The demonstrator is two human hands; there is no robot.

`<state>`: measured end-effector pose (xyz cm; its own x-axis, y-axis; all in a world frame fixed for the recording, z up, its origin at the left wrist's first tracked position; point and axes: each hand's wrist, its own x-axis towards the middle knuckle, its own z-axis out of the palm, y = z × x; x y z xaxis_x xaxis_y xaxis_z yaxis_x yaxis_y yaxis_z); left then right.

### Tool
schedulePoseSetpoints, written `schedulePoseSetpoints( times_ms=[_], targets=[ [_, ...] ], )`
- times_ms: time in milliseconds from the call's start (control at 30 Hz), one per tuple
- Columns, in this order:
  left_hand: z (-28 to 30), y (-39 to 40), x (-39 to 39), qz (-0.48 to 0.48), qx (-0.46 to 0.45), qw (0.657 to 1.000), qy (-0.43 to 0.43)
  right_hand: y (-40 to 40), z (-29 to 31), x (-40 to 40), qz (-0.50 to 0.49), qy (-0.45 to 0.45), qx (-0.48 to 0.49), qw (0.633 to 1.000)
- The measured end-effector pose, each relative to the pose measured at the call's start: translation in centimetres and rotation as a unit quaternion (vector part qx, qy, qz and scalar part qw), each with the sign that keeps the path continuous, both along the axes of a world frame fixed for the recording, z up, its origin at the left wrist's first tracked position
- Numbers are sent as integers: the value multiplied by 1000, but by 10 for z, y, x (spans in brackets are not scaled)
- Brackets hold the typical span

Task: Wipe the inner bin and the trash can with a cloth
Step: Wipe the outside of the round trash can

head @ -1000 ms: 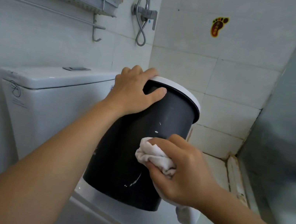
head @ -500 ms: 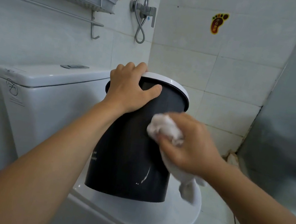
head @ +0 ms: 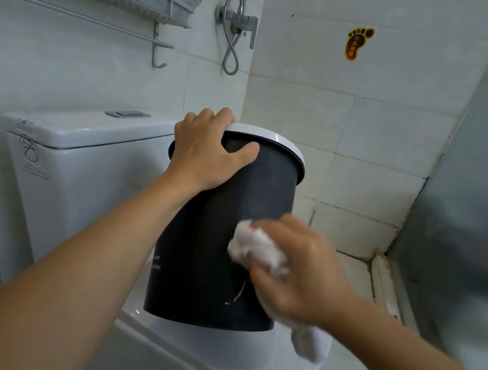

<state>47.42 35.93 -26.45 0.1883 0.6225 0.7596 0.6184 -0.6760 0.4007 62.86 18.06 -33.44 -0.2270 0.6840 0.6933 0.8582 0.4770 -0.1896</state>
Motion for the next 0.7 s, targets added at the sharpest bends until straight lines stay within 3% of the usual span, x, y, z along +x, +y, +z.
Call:
schedulePoseSetpoints(
  times_ms=[100,300,500,567,700],
  targets=[
    [-1,0,-4,-6,4,1000,-12,-10,-10,-1,28,-45,-17,998],
    [-1,-2,-3,0,9,1000,-10,43,45,5,-110,45,73,990],
    [-3,-1,-9,7,20,999,-24,2,32,-17,-9,-104,-44,994],
    [-3,-7,-7,-8,39,999,-28,4,39,-11,6,-73,-39,997],
    [-1,-14,4,-12,44,999,-11,34,56,2,-86,30,75,993]
  ],
)
